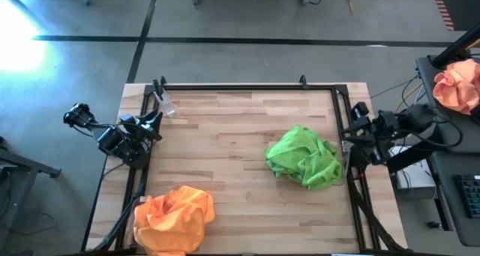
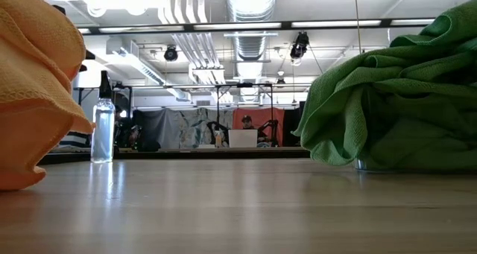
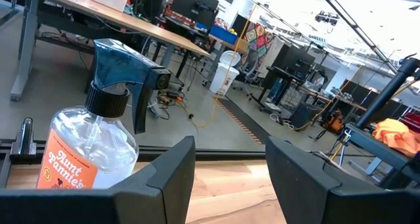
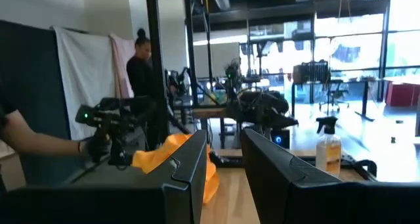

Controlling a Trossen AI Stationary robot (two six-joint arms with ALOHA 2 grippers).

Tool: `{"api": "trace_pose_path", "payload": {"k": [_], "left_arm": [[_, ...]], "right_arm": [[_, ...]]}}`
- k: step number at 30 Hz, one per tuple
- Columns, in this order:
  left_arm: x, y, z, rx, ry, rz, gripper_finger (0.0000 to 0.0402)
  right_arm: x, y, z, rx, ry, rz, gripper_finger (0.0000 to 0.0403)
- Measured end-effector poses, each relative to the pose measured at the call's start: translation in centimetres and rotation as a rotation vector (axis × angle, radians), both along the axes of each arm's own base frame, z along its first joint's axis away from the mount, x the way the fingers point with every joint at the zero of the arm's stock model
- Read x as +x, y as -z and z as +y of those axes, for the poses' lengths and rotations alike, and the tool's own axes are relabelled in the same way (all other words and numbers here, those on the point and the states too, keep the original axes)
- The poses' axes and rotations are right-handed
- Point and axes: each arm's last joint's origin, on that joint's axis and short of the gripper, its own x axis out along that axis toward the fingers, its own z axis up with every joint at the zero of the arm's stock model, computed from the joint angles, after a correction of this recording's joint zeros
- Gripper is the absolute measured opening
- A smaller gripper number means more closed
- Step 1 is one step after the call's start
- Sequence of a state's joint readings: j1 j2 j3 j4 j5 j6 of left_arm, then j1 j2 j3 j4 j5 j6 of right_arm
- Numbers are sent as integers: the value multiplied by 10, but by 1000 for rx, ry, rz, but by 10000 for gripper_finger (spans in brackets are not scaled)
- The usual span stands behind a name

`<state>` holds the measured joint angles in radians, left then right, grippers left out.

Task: Sort microfiber towel by color & place in baskets
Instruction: Return to Home Position

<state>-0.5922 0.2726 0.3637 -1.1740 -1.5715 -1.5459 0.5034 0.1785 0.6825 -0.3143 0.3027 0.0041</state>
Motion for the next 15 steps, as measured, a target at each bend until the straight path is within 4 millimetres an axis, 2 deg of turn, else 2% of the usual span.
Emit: {"api": "trace_pose_path", "payload": {"k": [9, 15], "left_arm": [[0, 0, 0, -3, 0, -3, 171], [0, 0, 0, -4, 0, -6, 171]], "right_arm": [[-12, 24, -6, 45, -3, -61, 91], [-7, 37, -3, 37, -23, -54, 91]]}}
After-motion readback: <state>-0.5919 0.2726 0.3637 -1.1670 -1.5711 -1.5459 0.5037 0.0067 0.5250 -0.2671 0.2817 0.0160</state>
